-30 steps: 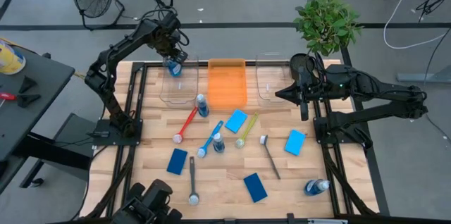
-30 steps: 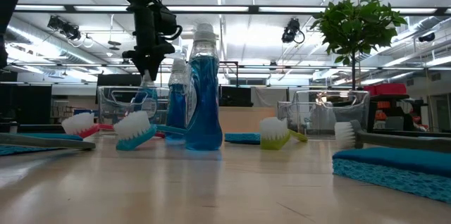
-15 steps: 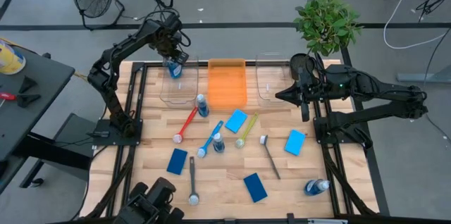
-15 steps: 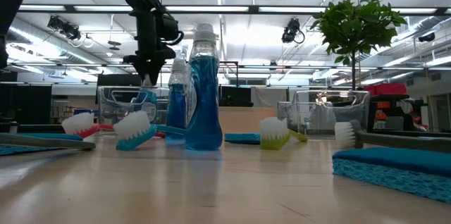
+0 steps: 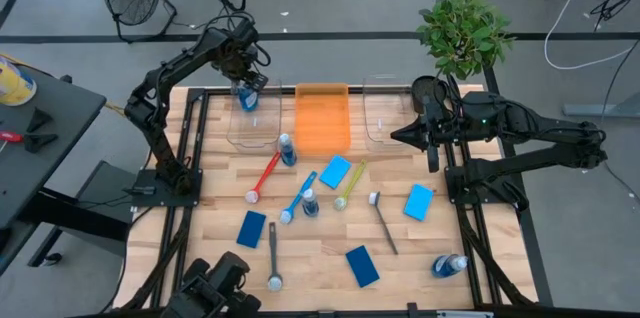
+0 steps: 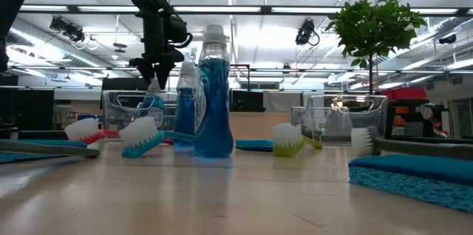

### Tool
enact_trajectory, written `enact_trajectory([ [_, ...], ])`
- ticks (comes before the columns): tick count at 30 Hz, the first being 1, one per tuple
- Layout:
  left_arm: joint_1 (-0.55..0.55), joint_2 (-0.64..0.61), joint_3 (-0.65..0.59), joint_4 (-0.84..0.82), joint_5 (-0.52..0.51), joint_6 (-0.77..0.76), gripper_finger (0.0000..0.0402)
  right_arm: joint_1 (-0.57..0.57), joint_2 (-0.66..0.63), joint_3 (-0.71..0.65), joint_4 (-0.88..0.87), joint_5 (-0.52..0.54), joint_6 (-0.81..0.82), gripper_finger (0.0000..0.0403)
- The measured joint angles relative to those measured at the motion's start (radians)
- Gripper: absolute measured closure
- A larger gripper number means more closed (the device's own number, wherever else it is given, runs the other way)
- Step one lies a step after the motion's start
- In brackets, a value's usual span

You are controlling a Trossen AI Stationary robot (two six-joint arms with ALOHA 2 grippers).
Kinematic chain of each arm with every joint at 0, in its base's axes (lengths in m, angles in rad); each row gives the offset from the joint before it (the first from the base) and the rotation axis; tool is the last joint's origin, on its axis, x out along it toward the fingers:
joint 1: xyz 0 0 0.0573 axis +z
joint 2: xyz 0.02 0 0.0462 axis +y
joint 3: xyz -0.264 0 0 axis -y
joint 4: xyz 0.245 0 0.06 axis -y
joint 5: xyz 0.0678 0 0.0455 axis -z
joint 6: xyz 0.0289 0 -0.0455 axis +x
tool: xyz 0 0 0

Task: Pick & Place Kitchen Sink Supplies
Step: Put the dish soap into the left transparent bin

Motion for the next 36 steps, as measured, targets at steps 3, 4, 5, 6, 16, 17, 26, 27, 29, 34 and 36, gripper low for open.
enact_trajectory([
  [3, 0.000, 0.000, 0.000, 0.000, 0.000, 0.000, 0.0129, 0.000, 0.000, 0.000, 0.000, 0.000, 0.000, 0.0392],
  [4, 0.000, 0.000, 0.000, 0.000, 0.000, 0.000, 0.0116, 0.000, 0.000, 0.000, 0.000, 0.000, 0.000, 0.0392],
  [5, 0.000, 0.000, 0.000, -0.001, 0.000, 0.000, 0.0104, 0.000, 0.000, 0.000, 0.000, 0.000, 0.000, 0.0392],
  [6, 0.000, 0.000, 0.000, -0.004, 0.000, 0.000, 0.0094, 0.000, 0.000, 0.000, 0.000, 0.000, 0.000, 0.0392],
  [16, 0.000, 0.000, 0.000, -0.061, -0.088, 0.022, 0.0067, 0.000, 0.000, 0.000, 0.000, 0.000, 0.001, 0.0392],
  [17, 0.000, 0.000, 0.000, -0.065, -0.094, 0.024, 0.0068, 0.000, 0.000, 0.000, 0.000, 0.000, 0.002, 0.0392],
  [26, -0.001, -0.078, 0.000, -0.080, -0.098, 0.012, 0.0069, 0.000, 0.000, 0.000, 0.000, 0.000, 0.003, 0.0392],
  [27, -0.002, -0.091, 0.000, -0.083, -0.090, -0.003, 0.0069, 0.000, 0.000, 0.000, 0.000, 0.000, 0.003, 0.0392],
  [29, -0.006, -0.115, 0.000, -0.089, -0.071, -0.021, 0.0069, 0.000, 0.000, 0.000, 0.000, 0.000, 0.003, 0.0392],
  [34, -0.043, -0.177, 0.000, -0.092, 0.004, -0.071, 0.0074, 0.000, 0.000, 0.000, 0.000, 0.000, 0.003, 0.0392],
  [36, -0.065, -0.199, 0.000, -0.089, 0.032, -0.080, 0.0081, 0.000, 0.000, 0.000, 0.000, 0.000, 0.003, 0.0392],
])
